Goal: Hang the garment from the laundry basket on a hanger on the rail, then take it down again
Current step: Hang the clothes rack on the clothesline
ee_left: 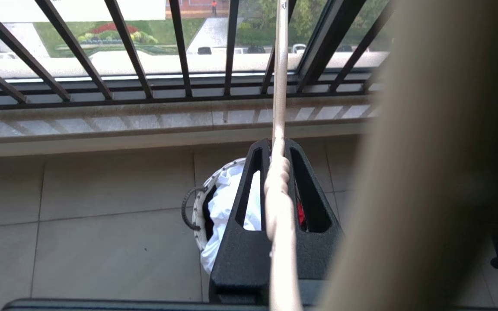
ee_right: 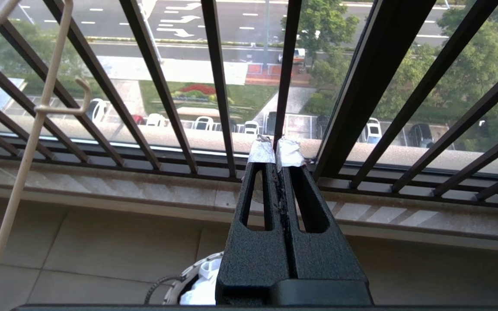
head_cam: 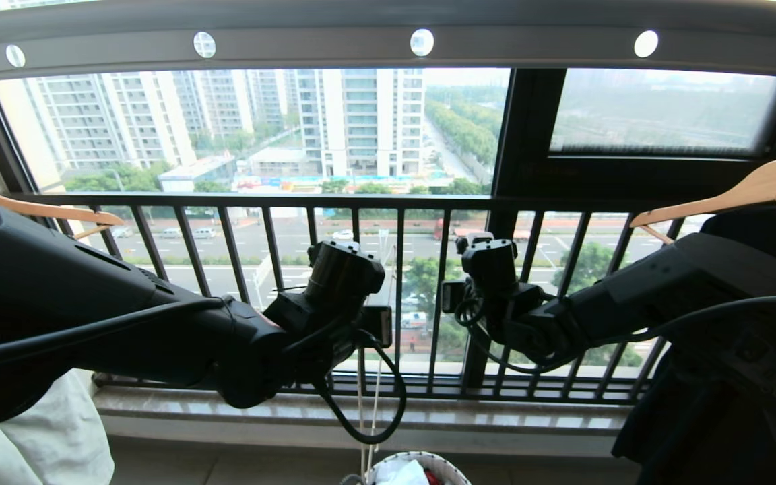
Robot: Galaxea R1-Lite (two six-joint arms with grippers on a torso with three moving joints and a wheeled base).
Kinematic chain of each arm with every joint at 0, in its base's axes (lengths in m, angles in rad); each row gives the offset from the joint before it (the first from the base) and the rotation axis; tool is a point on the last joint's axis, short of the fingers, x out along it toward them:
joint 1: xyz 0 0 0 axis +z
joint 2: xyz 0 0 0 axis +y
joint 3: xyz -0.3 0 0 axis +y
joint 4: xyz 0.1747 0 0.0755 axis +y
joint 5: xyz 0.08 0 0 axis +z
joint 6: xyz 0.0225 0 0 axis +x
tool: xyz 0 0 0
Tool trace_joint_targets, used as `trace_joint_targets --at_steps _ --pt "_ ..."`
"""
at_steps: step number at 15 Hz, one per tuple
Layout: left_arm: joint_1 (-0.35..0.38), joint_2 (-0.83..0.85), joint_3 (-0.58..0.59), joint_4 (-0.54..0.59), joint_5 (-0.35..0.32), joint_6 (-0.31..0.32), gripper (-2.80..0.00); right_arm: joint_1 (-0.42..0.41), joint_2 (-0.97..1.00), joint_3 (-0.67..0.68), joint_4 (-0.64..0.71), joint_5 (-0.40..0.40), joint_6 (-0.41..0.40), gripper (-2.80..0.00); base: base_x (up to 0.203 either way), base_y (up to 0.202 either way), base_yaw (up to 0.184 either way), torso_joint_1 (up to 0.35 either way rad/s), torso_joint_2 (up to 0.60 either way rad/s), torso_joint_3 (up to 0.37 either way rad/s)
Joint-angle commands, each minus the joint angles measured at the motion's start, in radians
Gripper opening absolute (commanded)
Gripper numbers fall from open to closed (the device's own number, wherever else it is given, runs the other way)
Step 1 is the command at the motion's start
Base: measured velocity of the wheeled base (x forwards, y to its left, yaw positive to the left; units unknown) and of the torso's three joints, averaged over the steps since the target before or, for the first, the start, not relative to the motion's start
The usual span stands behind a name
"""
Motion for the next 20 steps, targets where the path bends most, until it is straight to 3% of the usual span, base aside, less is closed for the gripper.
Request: trace_joint_targets --at_steps 1,9,13,17,20 --pt "-0.007 -0.056 -0.021 0.125 -0.020 -0.003 -2.80 0.001 -0.002 0.000 -0.005 -0.003 -0.001 -2.80 0.000 0.000 0.000 0.000 0.00 0.000" --pt "0.008 -0.381 0.028 0.630 -0.085 0.009 -2.80 0.002 -0.037 0.024 -0.006 -0.008 -0.036 -2.80 0.000 0.000 0.000 0.000 0.00 0.000" --pt "0.096 -0.610 0.027 0.860 -0.109 0.102 -2.80 0.006 -0.044 0.032 -0.006 -0.008 -0.038 -2.80 0.000 0.000 0.000 0.000 0.00 0.000" --pt "0.306 -0.702 -0.002 0.943 0.012 0.149 -2.80 0.009 -0.045 0.036 -0.008 -0.008 -0.038 -2.80 0.000 0.000 0.000 0.000 0.00 0.000" --pt "0.402 -0.738 -0.010 0.934 0.108 0.134 -2.80 0.017 -0.038 0.043 -0.008 -0.008 -0.049 -2.80 0.000 0.000 0.000 0.000 0.00 0.000"
